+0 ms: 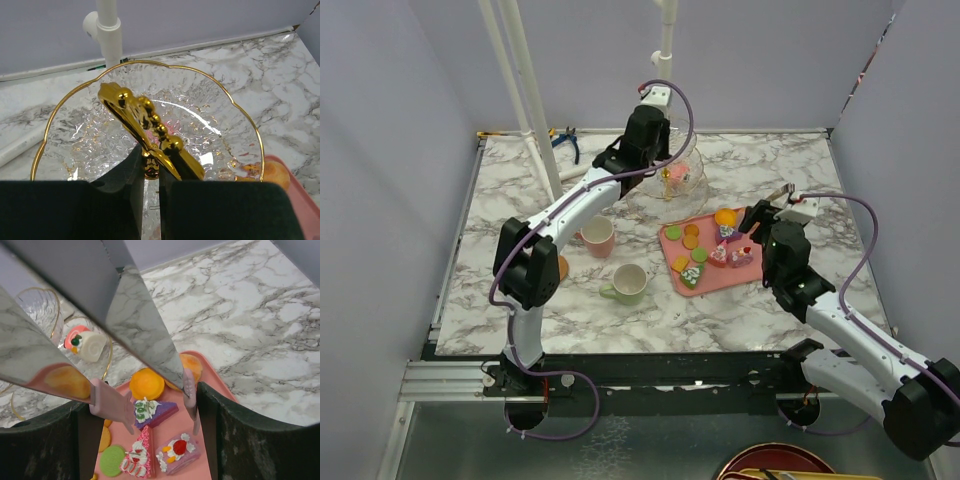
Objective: Serve the afternoon tea
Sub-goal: Adjust the desert table at the center of the board.
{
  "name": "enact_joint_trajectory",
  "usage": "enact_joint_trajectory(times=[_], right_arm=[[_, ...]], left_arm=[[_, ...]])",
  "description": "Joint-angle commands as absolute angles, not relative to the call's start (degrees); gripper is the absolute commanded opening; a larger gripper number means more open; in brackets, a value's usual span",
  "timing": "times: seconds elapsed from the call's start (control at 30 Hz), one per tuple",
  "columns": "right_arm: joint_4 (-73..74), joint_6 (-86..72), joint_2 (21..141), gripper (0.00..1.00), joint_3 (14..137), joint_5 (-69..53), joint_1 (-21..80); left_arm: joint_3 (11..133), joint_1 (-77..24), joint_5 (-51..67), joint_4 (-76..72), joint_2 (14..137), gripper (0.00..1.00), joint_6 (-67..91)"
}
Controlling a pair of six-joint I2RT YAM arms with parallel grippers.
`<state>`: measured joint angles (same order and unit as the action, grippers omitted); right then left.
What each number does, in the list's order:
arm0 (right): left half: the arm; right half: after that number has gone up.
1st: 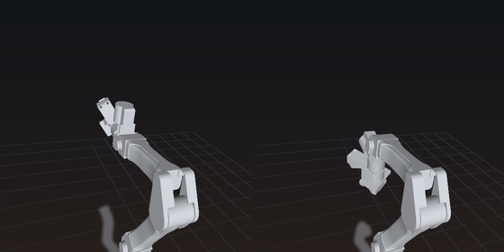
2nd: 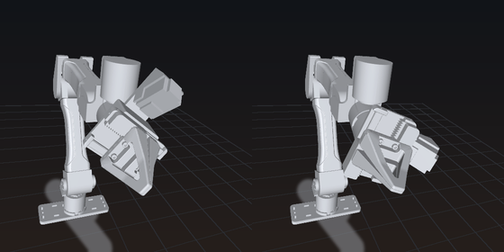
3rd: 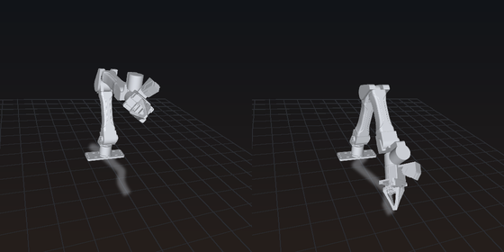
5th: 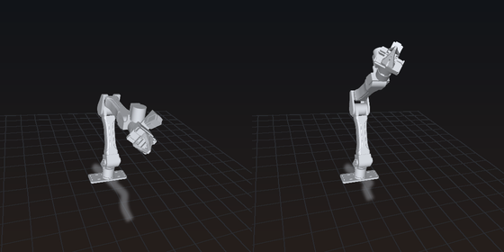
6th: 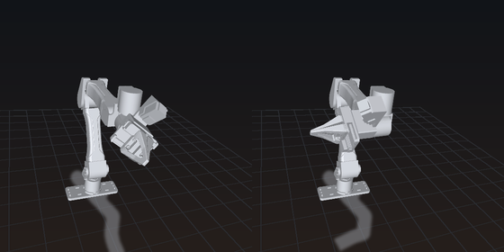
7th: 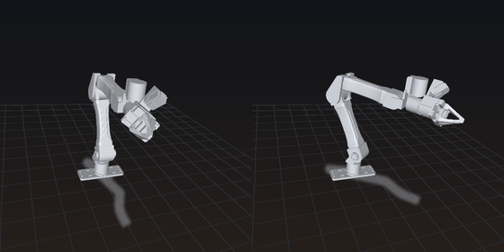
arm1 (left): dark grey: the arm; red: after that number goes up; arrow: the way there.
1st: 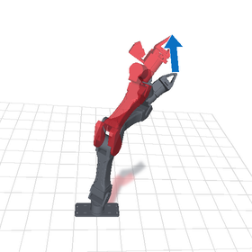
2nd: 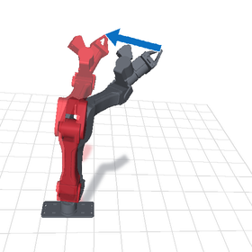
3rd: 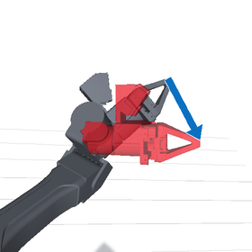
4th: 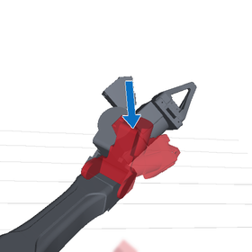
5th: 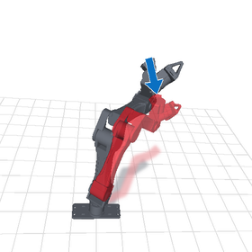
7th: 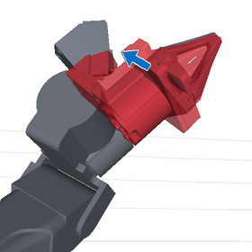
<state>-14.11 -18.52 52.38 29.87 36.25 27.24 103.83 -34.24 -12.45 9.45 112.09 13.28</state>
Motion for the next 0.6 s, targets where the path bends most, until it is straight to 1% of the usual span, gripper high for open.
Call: enact_joint_trajectory(times=[0.0, 0.07, 0.1, 0.17, 0.2, 0.23, 0.57], right_arm=[[-9.17, -20.7, 51.45, 0.7, 31.77, 39.31, 26.91], [-6.89, -21.18, 51.06, 0.7, 31.98, 39.84, 26.91], [-5.71, -21.82, 50.82, 0.7, 32.07, 40.41, 26.9], [-3.83, -22.18, 50.11, 0.7, 32.12, 40.92, 26.99], [-2.69, -22.57, 49.78, 0.7, 32.24, 41.11, 27.01], [-1.89, -22.81, 49.46, 0.7, 32.32, 41.16, 26.99], [8.35, -31.38, 50.34, 0.7, 32.88, 38.97, 27.08]], left_arm=[[105.68, -35.16, -16.07, 7.61, 111.35, 0.23, 16.12], [105.3, -35.16, -15.76, 8.3, 110.56, 0.4, 15.47], [105.18, -35.16, -15.51, 8.63, 110.1, 0.54, 14.94], [104.94, -35.16, -15.21, 9.37, 108.89, 0.96, 13.74], [104.58, -35.16, -15.17, 9.6, 108.13, 0.99, 13.15], [104.36, -35.16, -14.97, 9.93, 107.5, 0.99, 12.14], [103.57, -35.06, -13.87, 21.01, 101.78, 0.99, 4.66]])
